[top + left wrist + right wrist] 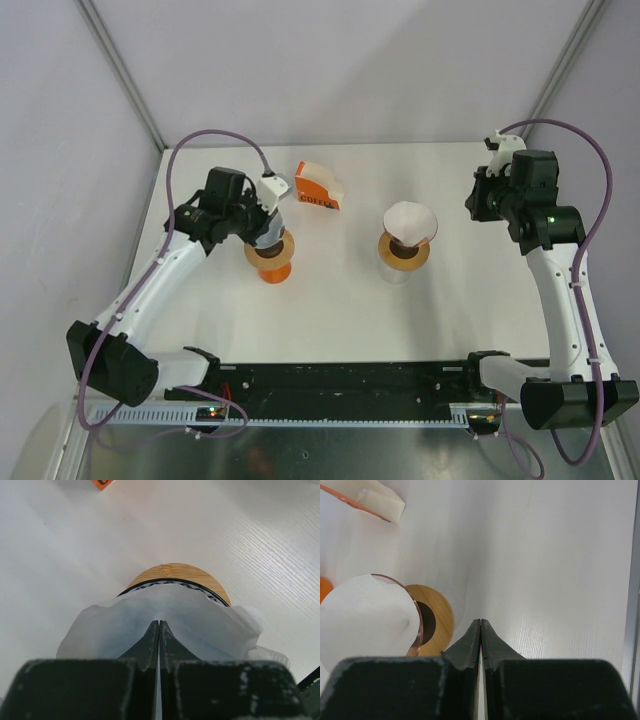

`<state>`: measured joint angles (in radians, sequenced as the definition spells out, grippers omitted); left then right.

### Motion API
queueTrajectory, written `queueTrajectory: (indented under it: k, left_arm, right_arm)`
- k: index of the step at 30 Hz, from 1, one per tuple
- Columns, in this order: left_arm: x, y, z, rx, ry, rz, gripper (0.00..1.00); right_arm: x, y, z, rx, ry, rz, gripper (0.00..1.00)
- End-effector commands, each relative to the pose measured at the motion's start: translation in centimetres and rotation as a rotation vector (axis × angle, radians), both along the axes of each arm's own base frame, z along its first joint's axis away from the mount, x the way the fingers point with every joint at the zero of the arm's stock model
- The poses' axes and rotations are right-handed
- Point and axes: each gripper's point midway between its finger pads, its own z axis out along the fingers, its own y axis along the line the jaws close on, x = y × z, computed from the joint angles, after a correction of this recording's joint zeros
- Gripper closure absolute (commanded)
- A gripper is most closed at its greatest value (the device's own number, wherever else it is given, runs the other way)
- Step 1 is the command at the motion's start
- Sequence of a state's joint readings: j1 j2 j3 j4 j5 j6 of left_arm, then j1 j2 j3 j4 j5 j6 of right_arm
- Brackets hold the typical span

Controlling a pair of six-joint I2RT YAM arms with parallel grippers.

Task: Place the coffee filter in the dripper

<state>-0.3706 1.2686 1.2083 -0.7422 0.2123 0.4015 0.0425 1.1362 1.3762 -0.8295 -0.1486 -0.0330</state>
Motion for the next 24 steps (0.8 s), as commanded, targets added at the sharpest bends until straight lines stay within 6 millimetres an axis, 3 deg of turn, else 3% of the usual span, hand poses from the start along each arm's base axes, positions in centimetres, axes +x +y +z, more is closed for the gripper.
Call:
queueTrajectory:
  k: [1, 9, 13, 17, 20, 23, 24]
  left_arm:
    - [0.7, 0.2, 4.0, -0.028, -0.123, 0.001, 1.00]
    - [0.1, 0.1, 5.3, -0.048, -0.135, -0.008, 1.00]
    - [-0.2, 1.0, 7.8, -0.048, -0.206, 0.028, 1.00]
    - [0.7, 3.8, 11.7, -0.072, -0.308, 0.151, 1.00]
    - [1.9, 7.3, 14.3, -0.108, -0.381, 0.265, 1.00]
    - [2.6, 9.9, 15.6, -0.160, -0.415, 0.336, 1.00]
    - [2.9, 11.1, 15.3, -0.170, -0.411, 0.368, 1.00]
  right_arm:
    - [0.4, 0.2, 1.3, 0.016, -0.058, 0.010, 0.95]
    - [0.3, 0.2, 1.4, 0.014, -0.061, 0.010, 0.95]
    - [0.3, 0.1, 1.3, 0.012, -0.054, 0.004, 0.95]
    - [0.4, -0.2, 1.3, 0.014, -0.055, -0.020, 0.94]
    - [0.6, -0.9, 1.5, 0.004, -0.069, -0.060, 0.94]
    - [1.1, -2.1, 1.6, 0.004, -0.105, -0.135, 0.93]
    - [1.1, -2.6, 1.3, 0.004, -0.112, -0.165, 0.93]
